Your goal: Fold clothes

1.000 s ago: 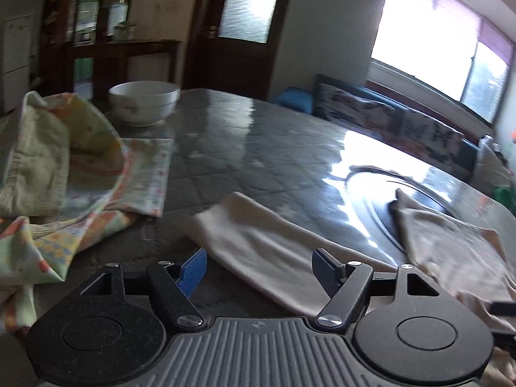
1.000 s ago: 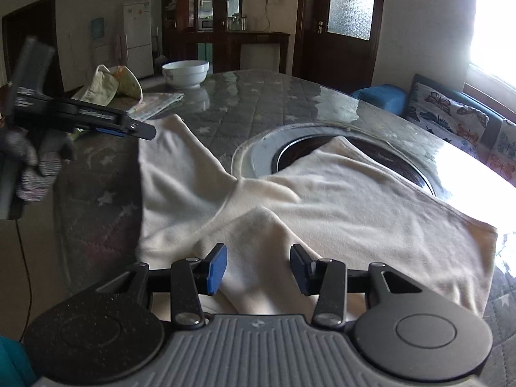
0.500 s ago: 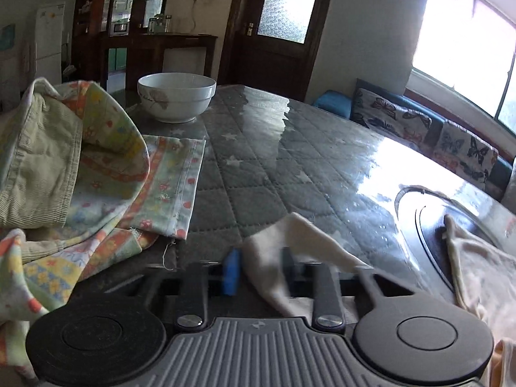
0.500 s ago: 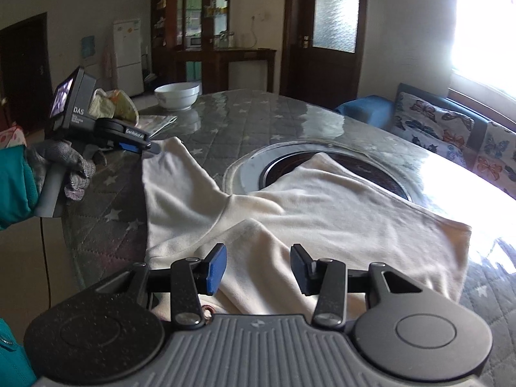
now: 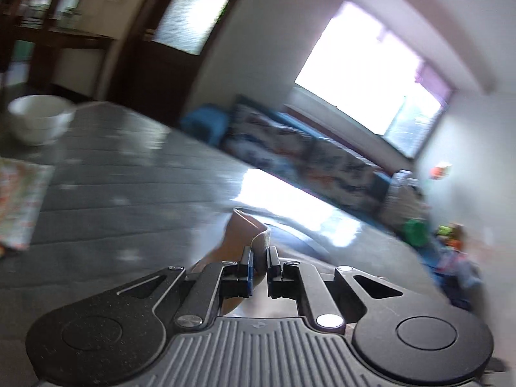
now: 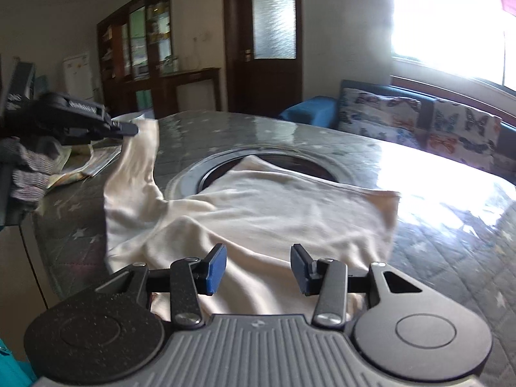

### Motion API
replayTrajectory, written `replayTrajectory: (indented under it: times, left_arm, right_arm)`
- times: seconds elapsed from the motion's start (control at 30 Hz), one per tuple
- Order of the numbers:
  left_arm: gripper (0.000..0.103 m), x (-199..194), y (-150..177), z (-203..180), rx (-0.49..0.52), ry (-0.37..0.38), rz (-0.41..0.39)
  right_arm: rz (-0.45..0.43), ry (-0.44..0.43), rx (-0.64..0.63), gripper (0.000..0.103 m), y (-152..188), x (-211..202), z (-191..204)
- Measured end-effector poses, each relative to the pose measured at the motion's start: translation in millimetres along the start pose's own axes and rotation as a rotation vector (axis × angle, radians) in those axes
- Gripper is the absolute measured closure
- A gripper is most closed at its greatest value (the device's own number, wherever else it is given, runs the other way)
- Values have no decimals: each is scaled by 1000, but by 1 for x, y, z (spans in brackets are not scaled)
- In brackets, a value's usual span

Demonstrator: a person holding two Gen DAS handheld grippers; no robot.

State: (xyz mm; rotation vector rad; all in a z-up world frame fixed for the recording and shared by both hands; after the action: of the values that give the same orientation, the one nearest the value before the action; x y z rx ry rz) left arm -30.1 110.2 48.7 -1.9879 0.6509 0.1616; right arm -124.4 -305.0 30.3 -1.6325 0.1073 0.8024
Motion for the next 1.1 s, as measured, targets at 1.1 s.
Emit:
replayTrajectory:
  times: [1.1]
  left_arm:
    - [71, 21, 96, -82, 242, 258, 364]
  right_arm:
    - [22, 71, 113, 59, 30, -19, -46]
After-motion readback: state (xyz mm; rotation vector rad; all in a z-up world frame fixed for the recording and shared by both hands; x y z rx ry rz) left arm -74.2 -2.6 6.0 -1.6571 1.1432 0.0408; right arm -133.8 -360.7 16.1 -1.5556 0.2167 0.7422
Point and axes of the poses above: each gripper's, at about its wrist camera, not at the fingertips, and x roughly the way its jaws point, z to its left, y to its underside, the point moved 3 cm from there along x, roughly the way its jaws point, and after that the axes turned 5 degrees about y, right-handed, at the moved point
